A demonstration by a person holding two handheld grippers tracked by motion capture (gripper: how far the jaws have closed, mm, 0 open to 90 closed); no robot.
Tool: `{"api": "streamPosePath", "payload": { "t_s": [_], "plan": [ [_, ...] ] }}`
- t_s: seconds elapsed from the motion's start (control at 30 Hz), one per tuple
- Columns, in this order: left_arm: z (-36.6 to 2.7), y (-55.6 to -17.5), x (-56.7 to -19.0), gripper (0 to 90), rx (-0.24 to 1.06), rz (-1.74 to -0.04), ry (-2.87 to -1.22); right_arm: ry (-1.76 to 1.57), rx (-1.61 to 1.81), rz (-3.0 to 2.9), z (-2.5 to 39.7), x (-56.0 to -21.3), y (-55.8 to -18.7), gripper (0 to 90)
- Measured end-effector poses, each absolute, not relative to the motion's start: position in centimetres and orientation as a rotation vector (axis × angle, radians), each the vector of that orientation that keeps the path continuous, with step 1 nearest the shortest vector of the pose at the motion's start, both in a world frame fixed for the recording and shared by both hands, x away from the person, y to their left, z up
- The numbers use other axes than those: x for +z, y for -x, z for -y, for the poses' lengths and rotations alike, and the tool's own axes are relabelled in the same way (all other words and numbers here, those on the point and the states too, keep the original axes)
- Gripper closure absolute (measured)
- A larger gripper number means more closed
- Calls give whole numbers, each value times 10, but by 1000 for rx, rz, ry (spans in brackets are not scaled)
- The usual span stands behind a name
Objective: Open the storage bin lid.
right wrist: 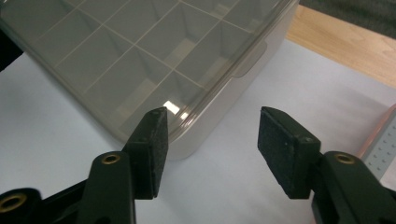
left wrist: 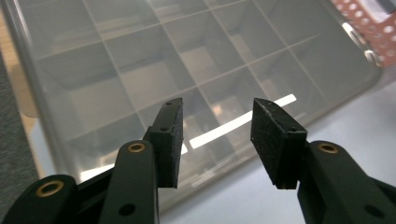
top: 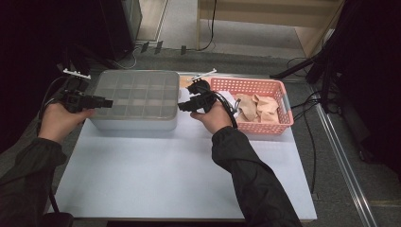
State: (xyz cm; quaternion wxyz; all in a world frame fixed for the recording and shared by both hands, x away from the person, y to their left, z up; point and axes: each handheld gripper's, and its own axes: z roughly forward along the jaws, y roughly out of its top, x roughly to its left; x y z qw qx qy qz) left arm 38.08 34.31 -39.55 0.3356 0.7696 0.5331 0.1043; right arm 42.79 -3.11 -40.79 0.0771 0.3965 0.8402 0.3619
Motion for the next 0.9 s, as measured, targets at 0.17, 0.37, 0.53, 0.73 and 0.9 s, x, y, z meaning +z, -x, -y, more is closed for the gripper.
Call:
{"api": "streamPosePath", "payload": {
  "t_s": [0.17,0.37,0.53,0.73,0.9],
  "plan": [
    [-354,-396,-394,544,267,-1450,-1989,-1231,1075,-2494,27,-405,-440,491],
    [-366,-409,-390,534,317,-1492,-1994,-1310,1035,-2450,22,-407,-454,500],
    [-382,-422,-391,529,317,-1558,-1963,-1422,1003,-2431,16,-407,-464,541],
    [-391,-431,-393,538,302,-1611,-1960,-1465,953,-2430,8,-409,-472,554],
    [-398,-442,-399,539,301,-1660,-1976,-1584,913,-2415,1,-410,-482,576]
  ]
}}
